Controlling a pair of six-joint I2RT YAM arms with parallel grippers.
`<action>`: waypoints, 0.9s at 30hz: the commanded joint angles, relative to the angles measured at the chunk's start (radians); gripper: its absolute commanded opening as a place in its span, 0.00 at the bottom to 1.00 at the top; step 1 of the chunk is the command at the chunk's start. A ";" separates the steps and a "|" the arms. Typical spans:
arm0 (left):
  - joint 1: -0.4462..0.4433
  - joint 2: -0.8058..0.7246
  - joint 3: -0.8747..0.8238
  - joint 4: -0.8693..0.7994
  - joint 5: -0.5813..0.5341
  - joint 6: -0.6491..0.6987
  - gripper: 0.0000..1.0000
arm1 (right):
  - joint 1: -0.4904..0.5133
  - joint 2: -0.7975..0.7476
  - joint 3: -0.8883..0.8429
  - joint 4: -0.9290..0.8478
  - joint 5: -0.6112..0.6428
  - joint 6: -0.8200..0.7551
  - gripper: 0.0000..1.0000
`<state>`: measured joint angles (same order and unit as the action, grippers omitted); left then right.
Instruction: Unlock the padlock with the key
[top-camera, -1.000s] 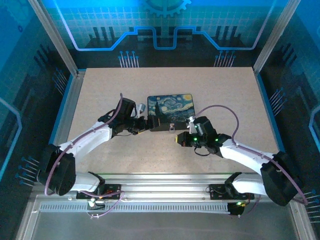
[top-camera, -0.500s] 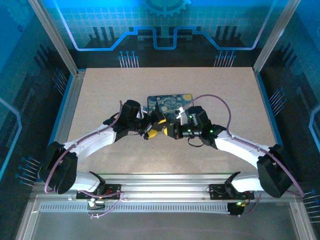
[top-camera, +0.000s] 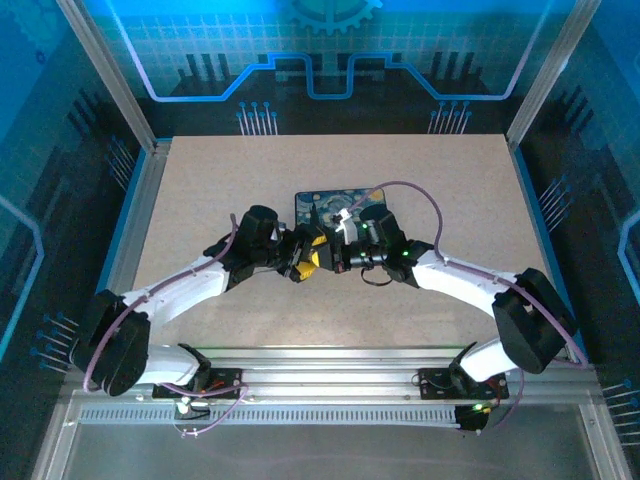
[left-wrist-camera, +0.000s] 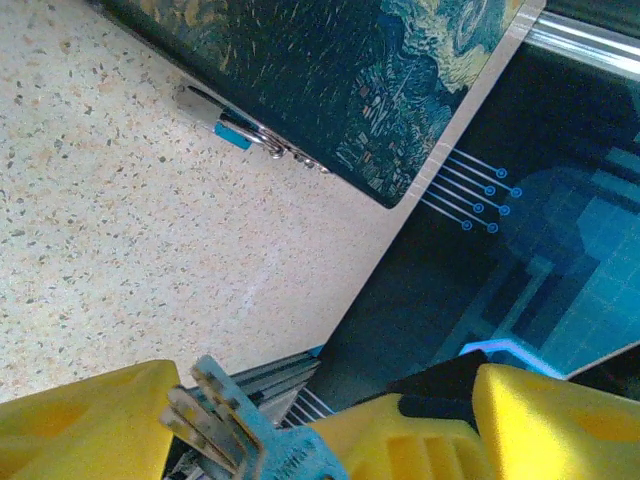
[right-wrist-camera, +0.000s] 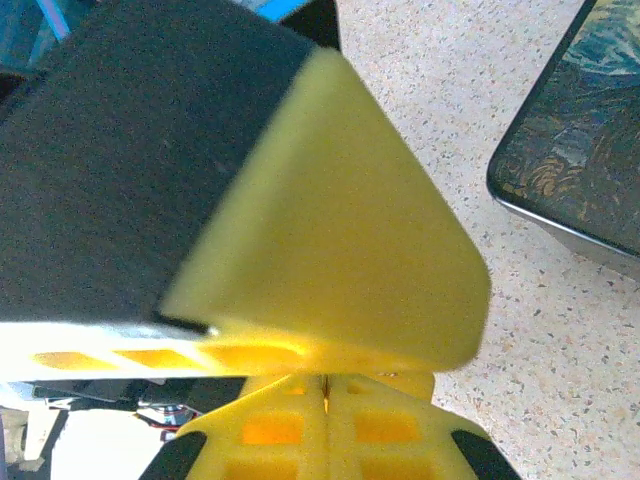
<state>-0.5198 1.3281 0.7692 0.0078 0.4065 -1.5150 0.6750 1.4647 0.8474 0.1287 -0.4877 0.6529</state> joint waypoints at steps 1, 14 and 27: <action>0.010 -0.041 -0.007 -0.041 -0.036 0.019 0.73 | 0.014 -0.003 0.026 0.022 -0.028 -0.016 0.06; 0.022 -0.052 -0.002 -0.077 -0.047 0.063 0.64 | 0.019 -0.036 0.026 0.010 -0.026 -0.019 0.06; 0.033 -0.064 -0.022 -0.052 -0.053 0.050 0.53 | 0.027 -0.032 0.058 0.000 -0.035 -0.024 0.06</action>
<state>-0.4988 1.2980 0.7670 -0.0467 0.3653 -1.4677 0.6872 1.4521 0.8719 0.1215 -0.5064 0.6525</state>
